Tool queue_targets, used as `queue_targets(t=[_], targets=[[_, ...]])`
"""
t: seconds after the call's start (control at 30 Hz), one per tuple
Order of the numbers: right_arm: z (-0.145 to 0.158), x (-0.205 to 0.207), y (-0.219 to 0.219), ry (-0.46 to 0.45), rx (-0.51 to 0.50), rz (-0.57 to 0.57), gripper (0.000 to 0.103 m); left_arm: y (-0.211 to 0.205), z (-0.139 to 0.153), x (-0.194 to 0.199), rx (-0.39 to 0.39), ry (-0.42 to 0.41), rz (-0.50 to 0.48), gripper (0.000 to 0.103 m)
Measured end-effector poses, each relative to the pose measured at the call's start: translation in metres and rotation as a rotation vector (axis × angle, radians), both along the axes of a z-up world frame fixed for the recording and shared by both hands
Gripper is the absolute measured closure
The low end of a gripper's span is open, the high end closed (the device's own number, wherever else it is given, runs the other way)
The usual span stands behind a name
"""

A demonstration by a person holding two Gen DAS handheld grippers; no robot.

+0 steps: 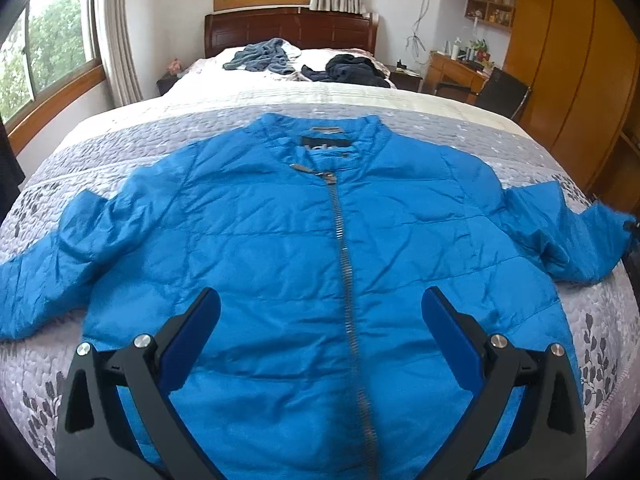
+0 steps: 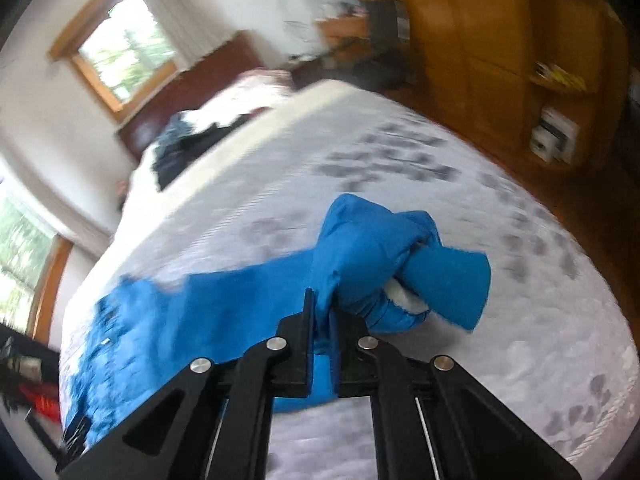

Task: Fold large clothes
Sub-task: 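Grasp the blue jacket sleeve cuff with the right tool, then fold the held sleeve across the jacket front with the right tool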

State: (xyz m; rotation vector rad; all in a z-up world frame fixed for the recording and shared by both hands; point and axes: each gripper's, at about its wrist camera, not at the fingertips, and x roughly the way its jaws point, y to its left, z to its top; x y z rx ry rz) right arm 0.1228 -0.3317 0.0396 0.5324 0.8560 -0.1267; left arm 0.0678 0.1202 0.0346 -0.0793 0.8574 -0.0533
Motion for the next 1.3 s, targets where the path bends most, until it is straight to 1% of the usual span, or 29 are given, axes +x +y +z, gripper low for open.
queue_targets(t=[0.17,0.23,0.33,0.43,0.53,0.7,0.77,0.83,0.9,1.0,1.07,1.17,1.2,1.27,1.3], targets=[[0.029,0.015,0.084,-0.062,-0.032,0.166,0.097,0.023,0.001,-0.006,-0.008,-0.006,0.033,0.003],[0.036,0.02,0.113,-0.081,-0.038,0.223,0.097,0.032,0.002,-0.008,-0.008,-0.013,0.049,0.003],[0.04,0.027,0.158,-0.095,-0.06,0.31,0.097,0.043,0.003,-0.01,-0.01,-0.018,0.066,0.003],[0.037,0.033,0.204,-0.097,-0.088,0.393,0.097,0.052,0.004,-0.011,-0.012,-0.021,0.079,0.003],[0.031,0.04,0.248,-0.095,-0.087,0.489,0.097,0.061,0.005,-0.011,-0.016,-0.021,0.091,0.003],[0.014,0.045,0.311,-0.08,-0.116,0.612,0.097,0.071,0.004,-0.01,-0.028,-0.023,0.108,0.003],[0.002,0.049,0.328,-0.056,-0.099,0.658,0.097,0.074,0.004,-0.01,-0.03,-0.02,0.113,0.003],[-0.016,0.055,0.349,-0.014,-0.091,0.702,0.098,0.076,0.004,-0.011,-0.027,-0.021,0.115,0.003],[-0.033,0.059,0.363,0.033,-0.093,0.724,0.098,0.077,0.004,-0.012,-0.021,-0.023,0.114,0.003],[-0.049,0.062,0.377,0.076,-0.097,0.745,0.097,0.079,0.004,-0.012,-0.021,-0.022,0.114,0.003],[-0.054,0.062,0.381,0.09,-0.101,0.763,0.092,0.08,0.004,-0.011,-0.02,-0.019,0.111,0.003],[-0.049,0.054,0.379,0.089,-0.089,0.792,0.074,0.078,0.004,-0.008,-0.019,-0.014,0.1,0.003],[-0.044,0.05,0.376,0.078,-0.069,0.802,0.065,0.077,0.004,-0.007,-0.019,-0.011,0.095,0.003],[-0.025,0.04,0.369,0.027,-0.031,0.829,0.063,0.07,0.005,-0.004,-0.027,-0.002,0.077,0.003],[-0.018,0.037,0.366,0.01,-0.03,0.829,0.061,0.066,0.006,-0.003,-0.03,-0.001,0.067,0.003]])
